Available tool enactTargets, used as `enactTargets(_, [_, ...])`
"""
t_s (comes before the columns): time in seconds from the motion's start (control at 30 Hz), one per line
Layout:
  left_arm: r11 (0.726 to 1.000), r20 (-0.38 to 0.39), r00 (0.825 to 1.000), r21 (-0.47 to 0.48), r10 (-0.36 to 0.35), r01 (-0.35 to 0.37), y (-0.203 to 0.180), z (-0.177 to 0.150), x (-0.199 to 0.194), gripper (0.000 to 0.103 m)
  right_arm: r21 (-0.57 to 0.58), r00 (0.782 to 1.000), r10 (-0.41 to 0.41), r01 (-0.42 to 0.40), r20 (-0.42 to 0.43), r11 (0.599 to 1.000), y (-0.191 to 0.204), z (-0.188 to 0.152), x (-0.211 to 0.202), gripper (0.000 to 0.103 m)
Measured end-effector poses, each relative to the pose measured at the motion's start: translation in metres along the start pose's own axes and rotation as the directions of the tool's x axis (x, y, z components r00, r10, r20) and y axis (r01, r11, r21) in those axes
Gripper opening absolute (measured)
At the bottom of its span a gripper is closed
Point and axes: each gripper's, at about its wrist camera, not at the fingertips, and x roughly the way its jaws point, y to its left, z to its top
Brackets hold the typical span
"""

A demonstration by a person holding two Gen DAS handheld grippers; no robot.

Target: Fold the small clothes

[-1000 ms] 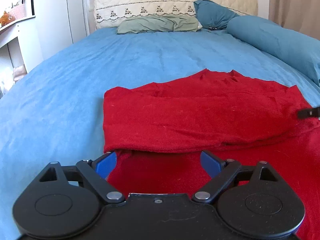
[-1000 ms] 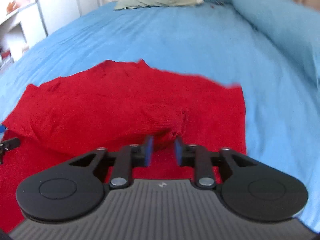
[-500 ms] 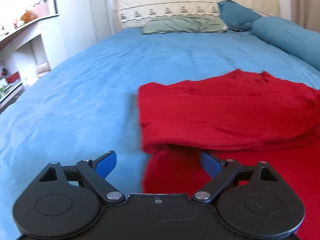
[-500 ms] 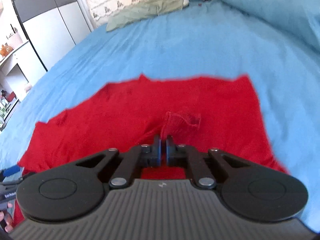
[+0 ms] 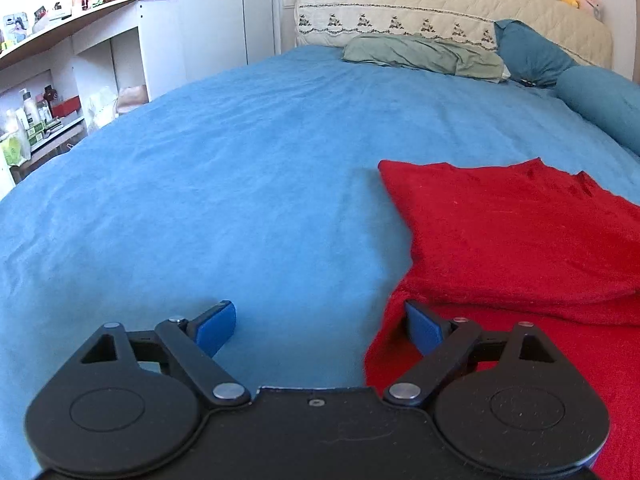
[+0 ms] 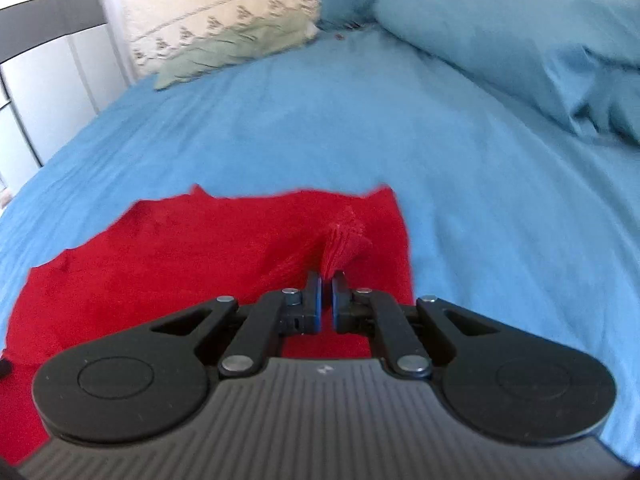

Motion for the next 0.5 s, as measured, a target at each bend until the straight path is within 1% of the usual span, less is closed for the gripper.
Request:
enactTargets(0.07, [1.0, -0.003, 1.0, 0.017, 0.012, -0.012, -0.001, -0.001, -0.002, 0.093, -0.04, 1.0, -0.018, 0.018, -0.009, 0.999, 0.002, -0.006, 0.002, 0.024])
enactTargets(0.1, [1.0, -0.005, 1.0, 0.021, 0.014, -0.014, -0.002, 0.0, -0.004, 0.093, -0.057, 1.0, -0.029, 0.028, -0.009, 0.998, 0.002, -0.007, 0.002, 0.029])
enactTargets(0.13, [1.0, -0.004, 1.0, 0.025, 0.011, -0.011, -0.002, -0.001, -0.007, 0.092, -0.067, 0.999, -0.045, 0.045, -0.005, 0.997, 0.002, -0.009, -0.003, 0.046])
enactTargets(0.17, [0.999, 0.002, 1.0, 0.036, 0.003, -0.004, -0.004, -0.001, -0.013, 0.091, -0.071, 0.998, -0.056, 0.056, 0.003, 0.996, 0.001, -0.012, -0.009, 0.072])
enactTargets(0.23, [0.997, 0.046, 0.999, 0.077, -0.019, 0.015, -0.008, 0.0, -0.025, 0.091, -0.084, 0.996, -0.061, 0.066, 0.059, 0.994, 0.002, -0.016, -0.024, 0.097])
enactTargets(0.27, [0.994, 0.078, 0.996, 0.106, -0.038, 0.029, -0.013, 0.001, -0.034, 0.091, -0.107, 0.994, -0.039, 0.05, 0.098, 0.993, 0.004, -0.018, -0.033, 0.101])
enactTargets(0.3, [0.989, 0.106, 0.992, 0.14, -0.062, 0.047, -0.02, 0.003, -0.041, 0.092, -0.151, 0.991, -0.017, 0.038, 0.136, 0.988, 0.009, -0.021, -0.04, 0.103])
enactTargets(0.33, [0.983, 0.118, 0.989, 0.17, -0.086, 0.065, -0.028, 0.006, -0.045, 0.095, -0.189, 0.988, -0.017, 0.047, 0.154, 0.981, 0.017, -0.022, -0.042, 0.103])
enactTargets(0.37, [0.977, 0.125, 0.986, 0.197, -0.11, 0.084, -0.038, 0.01, -0.047, 0.095, -0.229, 0.986, -0.015, 0.053, 0.164, 0.972, 0.027, -0.024, -0.042, 0.103])
enactTargets(0.43, [0.964, 0.132, 0.978, 0.233, -0.164, 0.131, -0.059, 0.019, -0.047, 0.095, -0.286, 0.988, 0.029, 0.015, 0.149, 0.958, 0.046, -0.026, -0.035, 0.103])
enactTargets(0.5, [0.955, 0.107, 0.973, 0.241, -0.203, 0.173, -0.076, 0.026, -0.037, 0.095, -0.308, 0.99, 0.072, -0.031, 0.123, 0.951, 0.062, -0.027, -0.024, 0.103])
